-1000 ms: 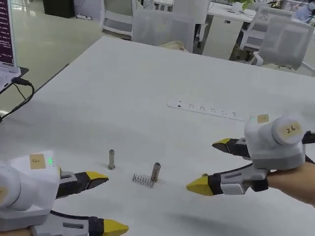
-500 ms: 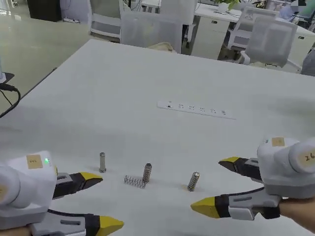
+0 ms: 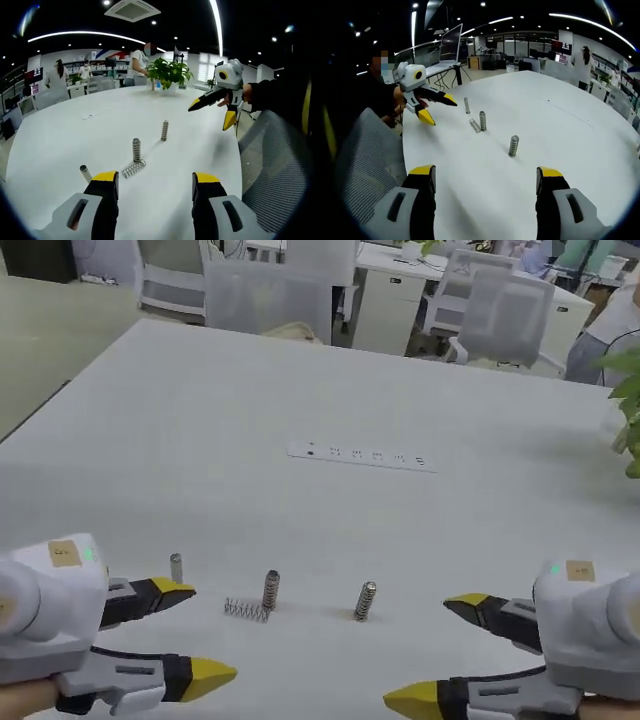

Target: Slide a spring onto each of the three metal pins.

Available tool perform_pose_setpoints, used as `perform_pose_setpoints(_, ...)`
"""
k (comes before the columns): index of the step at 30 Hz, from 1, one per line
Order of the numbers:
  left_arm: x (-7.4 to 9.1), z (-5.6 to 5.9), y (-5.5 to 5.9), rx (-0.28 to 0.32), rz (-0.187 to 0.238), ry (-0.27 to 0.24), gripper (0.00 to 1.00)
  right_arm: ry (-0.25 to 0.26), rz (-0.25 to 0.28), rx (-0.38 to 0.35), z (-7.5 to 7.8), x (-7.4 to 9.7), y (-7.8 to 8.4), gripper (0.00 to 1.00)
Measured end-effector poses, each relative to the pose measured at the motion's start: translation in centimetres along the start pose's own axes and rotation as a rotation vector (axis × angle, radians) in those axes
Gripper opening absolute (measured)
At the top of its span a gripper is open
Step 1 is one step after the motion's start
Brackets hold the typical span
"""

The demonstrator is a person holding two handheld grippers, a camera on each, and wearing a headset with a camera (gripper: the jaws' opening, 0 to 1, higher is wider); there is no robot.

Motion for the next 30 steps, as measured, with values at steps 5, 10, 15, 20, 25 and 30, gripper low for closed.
perform_pose_setpoints(5, -1.1, -0.7, 0.0, -0.013, -0.006, 0.016, 0.53, 0.009, -0.004, -0.021, -1.0, 0.4, 0.8, 0.81)
perform_pose_setpoints(10, -2.4, -1.8, 0.1, -0.028, -0.02, 0.026, 0.51, 0.027, 0.0, -0.039, -1.5, 0.9, 1.0, 0.81)
perform_pose_setpoints(15, -3.5, -2.6, 0.0, -0.031, -0.019, 0.033, 0.46, 0.046, 0.005, -0.055, -2.1, 1.2, 1.2, 0.81)
perform_pose_setpoints(20, -4.7, -2.8, 0.4, -0.036, -0.034, 0.045, 0.43, 0.057, -0.003, -0.066, -2.6, 1.3, 1.5, 0.81)
perform_pose_setpoints(25, -5.6, -3.0, 0.7, -0.049, -0.048, 0.056, 0.4, 0.066, -0.008, -0.076, -2.9, 1.3, 1.7, 0.8)
perform_pose_setpoints(30, -6.2, -3.3, 1.1, -0.05, -0.069, 0.064, 0.37, 0.071, -0.012, -0.079, -3.1, 1.3, 1.8, 0.8)
Point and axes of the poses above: the centre of the closed fingertips' face, and the gripper's own axes: x roughly backward along the fingers, z roughly to its right, y roughly out of its underside, the point moved 9 cm from there along x, roughly backward along the fingers, and after that the axes turned 1 degree about -z, right-handed, at the moved point
